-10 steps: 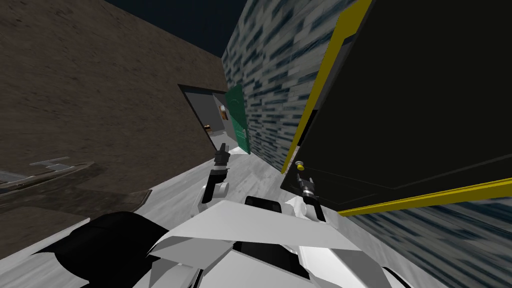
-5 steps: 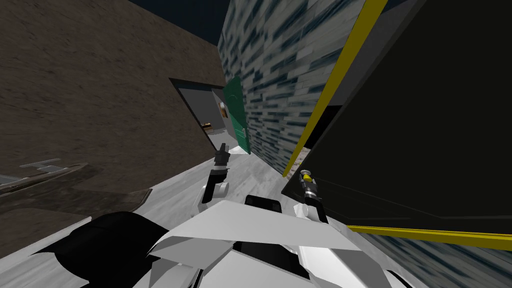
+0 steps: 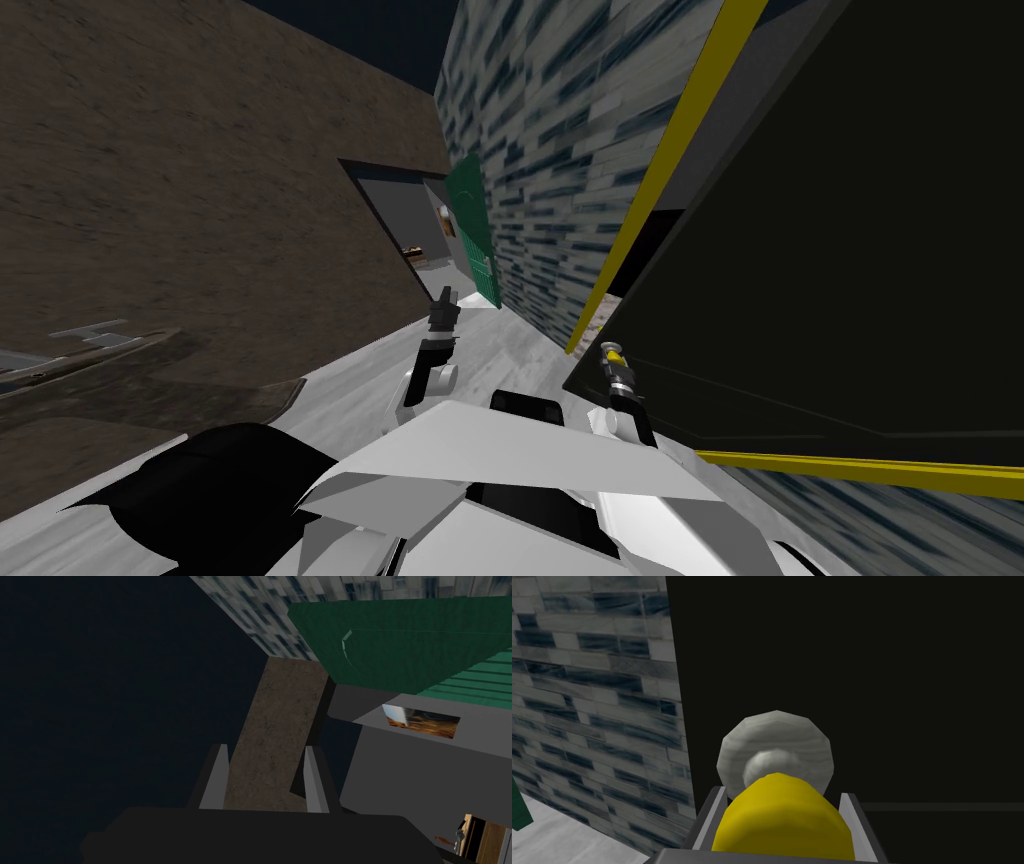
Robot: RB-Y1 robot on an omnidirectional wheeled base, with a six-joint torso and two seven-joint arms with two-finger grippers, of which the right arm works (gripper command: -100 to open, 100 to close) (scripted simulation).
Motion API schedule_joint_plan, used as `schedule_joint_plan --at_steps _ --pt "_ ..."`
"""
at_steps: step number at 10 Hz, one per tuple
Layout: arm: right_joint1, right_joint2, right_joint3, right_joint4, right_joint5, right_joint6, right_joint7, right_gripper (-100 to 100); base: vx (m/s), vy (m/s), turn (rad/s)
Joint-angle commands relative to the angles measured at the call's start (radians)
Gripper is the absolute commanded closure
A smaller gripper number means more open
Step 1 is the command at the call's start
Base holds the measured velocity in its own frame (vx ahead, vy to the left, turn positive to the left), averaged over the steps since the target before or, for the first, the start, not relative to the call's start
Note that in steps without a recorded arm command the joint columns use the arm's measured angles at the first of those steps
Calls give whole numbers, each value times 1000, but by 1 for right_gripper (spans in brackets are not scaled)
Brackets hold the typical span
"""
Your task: Pull the door open
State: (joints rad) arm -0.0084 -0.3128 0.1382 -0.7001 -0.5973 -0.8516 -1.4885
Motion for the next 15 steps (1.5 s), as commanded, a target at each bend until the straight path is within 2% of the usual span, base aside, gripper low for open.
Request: schedule_joint_plan --at_steps 1,2,3,11,12,13,14,15 --pt "-1 2 1 -2 0 -3 0 100 -9 3 -4" --pt "-1 2 1 -2 0 -3 0 100 0 0 0" --pt "10 -16 21 -4 12 -7 -26 100 -133 -23 106" --pt "54 -100 126 -29 71 -48 -155 100 -226 -51 130" --pt "58 -108 136 -31 76 -51 -166 100 -209 -56 107" --pt "57 -100 131 -27 73 -45 -157 100 -89 -18 29" --pt "72 -118 155 -30 85 -66 -183 100 -147 -42 116" --pt "77 -126 164 -31 90 -75 -193 100 -233 -65 145"
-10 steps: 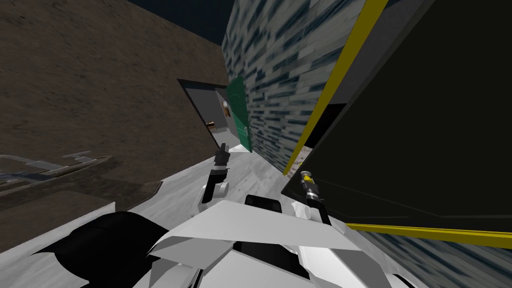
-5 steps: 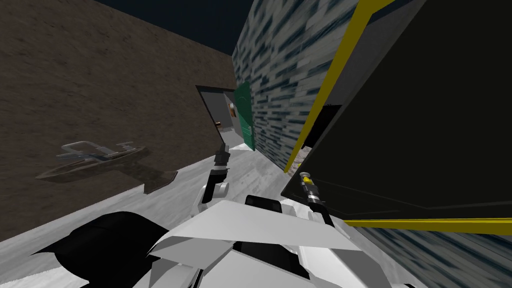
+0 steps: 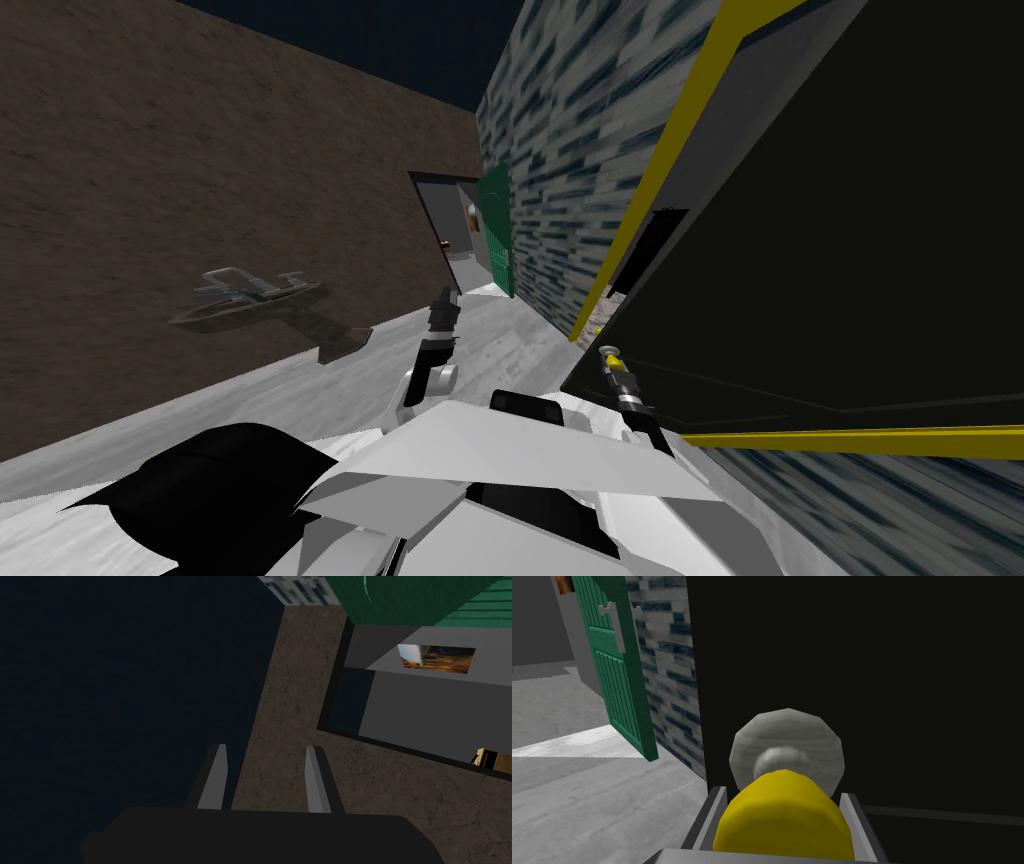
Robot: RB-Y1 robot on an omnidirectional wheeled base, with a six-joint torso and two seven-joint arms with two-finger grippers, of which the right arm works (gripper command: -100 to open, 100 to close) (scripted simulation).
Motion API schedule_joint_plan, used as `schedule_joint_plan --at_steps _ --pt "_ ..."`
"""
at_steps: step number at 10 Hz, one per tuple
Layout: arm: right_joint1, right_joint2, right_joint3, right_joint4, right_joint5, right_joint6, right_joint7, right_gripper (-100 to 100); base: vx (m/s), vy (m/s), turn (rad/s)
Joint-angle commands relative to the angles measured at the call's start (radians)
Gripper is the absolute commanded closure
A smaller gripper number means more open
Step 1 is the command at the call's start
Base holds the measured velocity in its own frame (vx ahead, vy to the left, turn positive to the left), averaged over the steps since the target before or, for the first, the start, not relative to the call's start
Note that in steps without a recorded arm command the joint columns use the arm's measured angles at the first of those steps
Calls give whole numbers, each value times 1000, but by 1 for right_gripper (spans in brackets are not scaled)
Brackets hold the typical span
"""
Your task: Pull the door open
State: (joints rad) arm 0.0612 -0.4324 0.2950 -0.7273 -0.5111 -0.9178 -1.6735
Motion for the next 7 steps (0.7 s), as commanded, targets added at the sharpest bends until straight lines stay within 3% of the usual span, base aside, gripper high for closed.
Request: schedule_joint_plan --at_steps 1,6,7 --pt "14 -15 17 -5 9 -18 -19 100 -225 -36 98" --pt "49 -68 74 -15 40 -78 -84 100 -236 -40 89" --pt "45 -61 68 -10 36 -65 -75 100 -102 -28 19"
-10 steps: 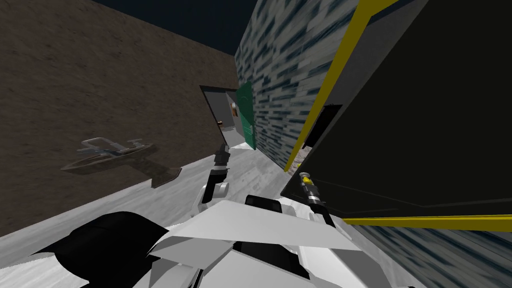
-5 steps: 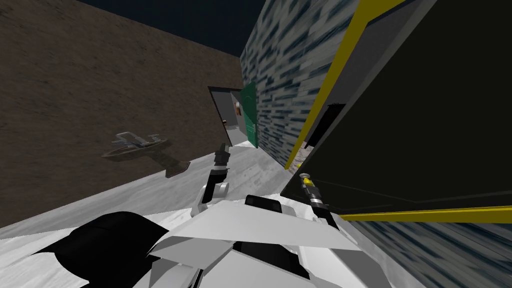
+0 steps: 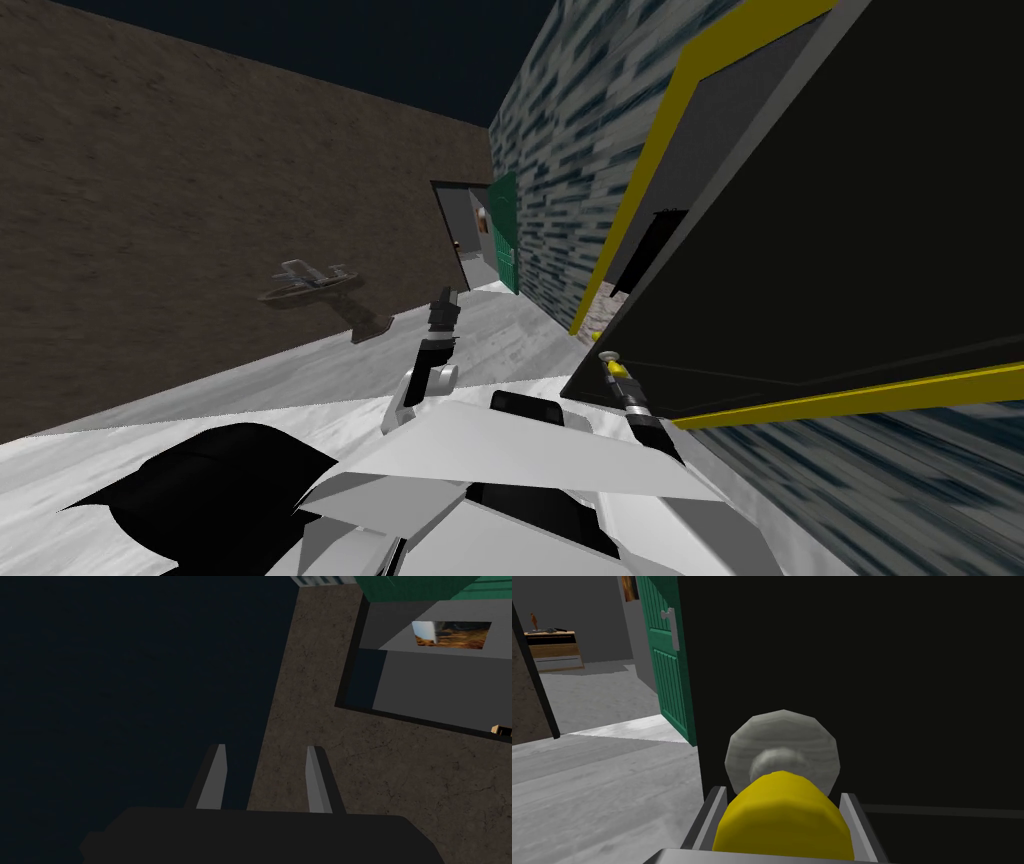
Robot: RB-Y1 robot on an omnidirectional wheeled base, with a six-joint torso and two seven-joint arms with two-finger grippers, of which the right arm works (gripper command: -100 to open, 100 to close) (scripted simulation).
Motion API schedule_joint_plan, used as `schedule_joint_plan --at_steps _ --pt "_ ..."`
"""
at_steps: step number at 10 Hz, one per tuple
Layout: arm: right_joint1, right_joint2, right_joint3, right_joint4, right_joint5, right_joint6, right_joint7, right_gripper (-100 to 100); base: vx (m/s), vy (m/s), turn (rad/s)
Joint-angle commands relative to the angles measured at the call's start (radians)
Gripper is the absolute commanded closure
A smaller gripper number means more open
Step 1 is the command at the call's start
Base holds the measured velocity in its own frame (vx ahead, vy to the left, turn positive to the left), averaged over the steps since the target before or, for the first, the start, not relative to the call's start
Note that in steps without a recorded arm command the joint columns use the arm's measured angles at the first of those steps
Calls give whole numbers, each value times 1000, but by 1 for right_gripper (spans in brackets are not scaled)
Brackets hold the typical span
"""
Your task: Pull the door open
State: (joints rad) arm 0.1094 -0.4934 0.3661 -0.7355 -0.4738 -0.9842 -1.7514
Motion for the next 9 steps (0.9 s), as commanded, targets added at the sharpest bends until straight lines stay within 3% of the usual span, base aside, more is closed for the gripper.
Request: schedule_joint_plan --at_steps 1,9 --pt "6 -9 9 5 6 -19 -12 100 -105 -38 95" --pt "45 -64 64 37 39 -133 -87 100 -193 -65 130"
